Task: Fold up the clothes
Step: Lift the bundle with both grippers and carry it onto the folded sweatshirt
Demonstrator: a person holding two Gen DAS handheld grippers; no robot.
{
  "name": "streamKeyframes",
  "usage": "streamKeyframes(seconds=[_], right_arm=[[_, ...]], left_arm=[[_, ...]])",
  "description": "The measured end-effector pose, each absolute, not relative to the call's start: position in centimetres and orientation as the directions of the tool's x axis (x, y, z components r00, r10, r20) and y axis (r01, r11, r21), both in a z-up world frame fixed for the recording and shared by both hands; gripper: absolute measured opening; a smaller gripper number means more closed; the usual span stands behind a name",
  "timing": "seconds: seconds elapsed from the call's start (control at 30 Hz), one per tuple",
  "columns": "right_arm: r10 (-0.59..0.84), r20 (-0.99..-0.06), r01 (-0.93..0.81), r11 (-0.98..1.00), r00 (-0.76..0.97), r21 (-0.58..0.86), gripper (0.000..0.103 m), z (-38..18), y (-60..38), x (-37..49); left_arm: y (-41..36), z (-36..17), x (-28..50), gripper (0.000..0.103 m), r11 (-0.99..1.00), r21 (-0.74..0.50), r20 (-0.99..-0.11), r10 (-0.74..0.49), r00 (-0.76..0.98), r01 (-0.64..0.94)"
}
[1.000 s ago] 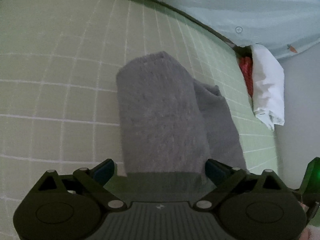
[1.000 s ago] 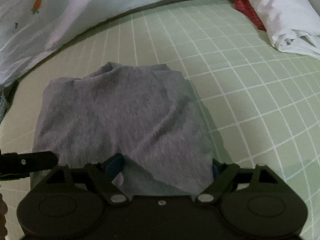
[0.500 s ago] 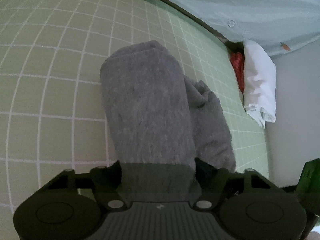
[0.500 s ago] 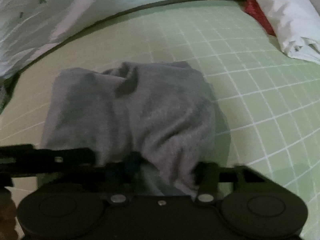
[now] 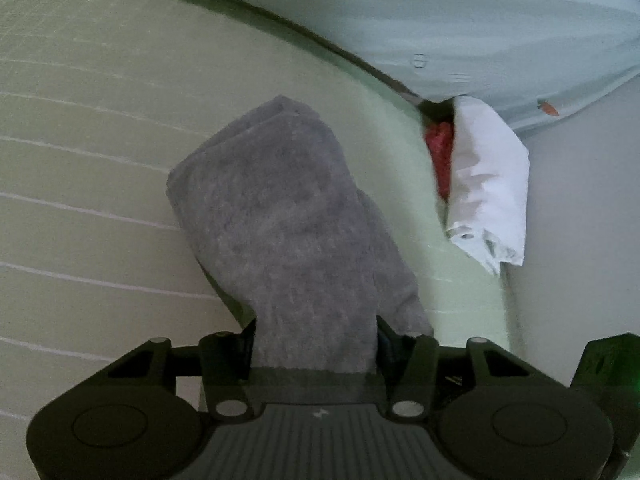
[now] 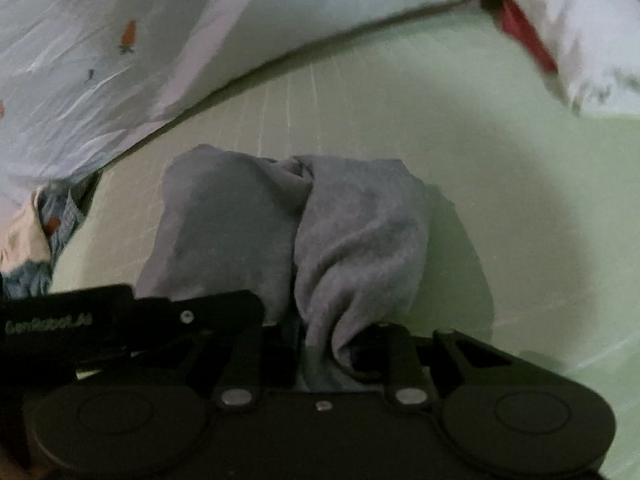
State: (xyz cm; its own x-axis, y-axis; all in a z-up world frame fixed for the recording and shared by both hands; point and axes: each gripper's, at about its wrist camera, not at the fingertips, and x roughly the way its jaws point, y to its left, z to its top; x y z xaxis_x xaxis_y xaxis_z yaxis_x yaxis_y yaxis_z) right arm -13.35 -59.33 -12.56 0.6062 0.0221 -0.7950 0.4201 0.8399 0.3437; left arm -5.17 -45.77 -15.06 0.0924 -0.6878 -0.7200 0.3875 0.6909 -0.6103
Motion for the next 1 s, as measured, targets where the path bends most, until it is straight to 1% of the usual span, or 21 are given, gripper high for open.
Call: streamKeyframes(seconds=[0.07, 0.23, 0.37, 0.5, 0.57, 0.63, 0.7, 0.73, 0.77, 0.8, 0.87, 0.9, 0.93, 0.97, 1.0], right_arm=[[0.023, -0.779, 0.418, 0.834, 0.626, 0.36, 0.022, -11.8, -62.1, -14.5], [-0.061, -0.731, 0.419, 0.851, 0.679, 0.318, 0.022, -9.3, -69.2, -16.9], [-0.174, -0.674, 0.449, 0.856, 0.718, 0.257, 0.022, -6.5, -76.1, -18.5], [-0.287, -0.609, 0.489, 0.85, 0.74, 0.194, 0.021, -3.5, -82.9, -19.4], [-0.341, -0.562, 0.514, 0.838, 0.753, 0.181, 0.021, -1.9, -86.2, -19.3], [-0.397, -0.512, 0.543, 0.822, 0.762, 0.171, 0.022, -0.2, -89.5, -19.2], [-0.439, -0.481, 0.569, 0.806, 0.759, 0.162, 0.022, 0.8, -92.4, -19.1], [-0.461, -0.478, 0.589, 0.793, 0.748, 0.157, 0.024, 0.8, -93.8, -18.6], [-0.481, -0.477, 0.609, 0.778, 0.735, 0.153, 0.033, 0.7, -95.2, -18.2], [-0.498, -0.485, 0.626, 0.767, 0.719, 0.14, 0.046, 0.3, -96.4, -17.6], [-0.546, -0.521, 0.679, 0.728, 0.656, 0.091, 0.059, -1.5, -98.6, -16.7], [-0.561, -0.54, 0.699, 0.711, 0.627, 0.073, 0.061, -2.2, -99.1, -16.5], [-0.572, -0.56, 0.717, 0.695, 0.599, 0.057, 0.062, -2.9, -99.6, -16.5], [-0.574, -0.568, 0.725, 0.686, 0.59, 0.061, 0.065, -3.5, -99.7, -16.8], [-0.573, -0.565, 0.729, 0.68, 0.594, 0.077, 0.073, -3.8, -99.5, -17.4]], left_arm=[[-48.3, -14.2, -5.9, 0.054, 0.674, -0.629, -0.699, -0.708, 0.097, 0.388], [-57.3, -11.5, -6.6, 0.054, 0.608, -0.653, -0.64, -0.762, 0.101, 0.452], [-66.0, -8.8, -6.1, 0.054, 0.531, -0.673, -0.583, -0.81, 0.072, 0.515], [-75.3, -4.6, -5.4, 0.054, 0.445, -0.623, -0.543, -0.838, 0.053, 0.643], [-79.4, -2.4, -4.8, 0.054, 0.389, -0.597, -0.505, -0.862, 0.048, 0.701], [-82.7, -0.8, -4.1, 0.054, 0.347, -0.58, -0.471, -0.881, 0.043, 0.737], [-85.7, 0.1, -3.3, 0.055, 0.327, -0.555, -0.453, -0.89, 0.051, 0.765], [-87.0, 0.1, -2.9, 0.06, 0.348, -0.53, -0.47, -0.88, 0.074, 0.774], [-88.3, -0.1, -2.5, 0.062, 0.379, -0.498, -0.494, -0.863, 0.105, 0.78], [-89.3, -0.4, -2.2, 0.065, 0.418, -0.459, -0.524, -0.84, 0.142, 0.784], [-90.7, -1.5, -1.7, 0.071, 0.505, -0.36, -0.595, -0.772, 0.224, 0.784], [-90.8, -2.1, -1.4, 0.077, 0.531, -0.322, -0.624, -0.742, 0.246, 0.784], [-90.7, -2.7, -1.3, 0.078, 0.546, -0.295, -0.645, -0.719, 0.258, 0.784], [-90.3, -3.2, -1.2, 0.078, 0.549, -0.283, -0.656, -0.709, 0.258, 0.787], [-89.6, -3.7, -1.1, 0.081, 0.544, -0.286, -0.658, -0.71, 0.251, 0.789]])
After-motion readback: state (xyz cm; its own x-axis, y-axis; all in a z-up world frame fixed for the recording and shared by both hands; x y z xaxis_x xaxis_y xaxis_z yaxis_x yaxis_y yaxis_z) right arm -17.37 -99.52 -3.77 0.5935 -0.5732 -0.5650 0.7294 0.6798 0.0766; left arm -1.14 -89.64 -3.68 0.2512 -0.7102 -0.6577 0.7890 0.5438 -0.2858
